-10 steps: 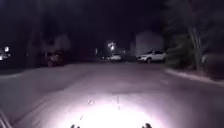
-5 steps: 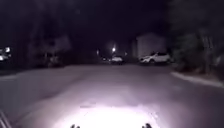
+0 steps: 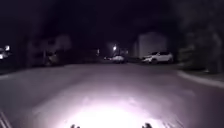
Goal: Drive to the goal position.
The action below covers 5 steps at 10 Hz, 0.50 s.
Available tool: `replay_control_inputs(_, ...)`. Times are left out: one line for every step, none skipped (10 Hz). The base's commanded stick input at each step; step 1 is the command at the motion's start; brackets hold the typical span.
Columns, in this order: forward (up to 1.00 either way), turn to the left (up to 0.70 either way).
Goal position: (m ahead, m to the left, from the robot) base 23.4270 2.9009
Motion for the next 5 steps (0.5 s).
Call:
replay_control_inputs(0.85,0.0)
replay_control_inputs(0.85,0.0)
replay_control_inputs(0.85,0.0)
replay_control_inputs(0.85,0.0)
replay_control_inputs(0.85,0.0)
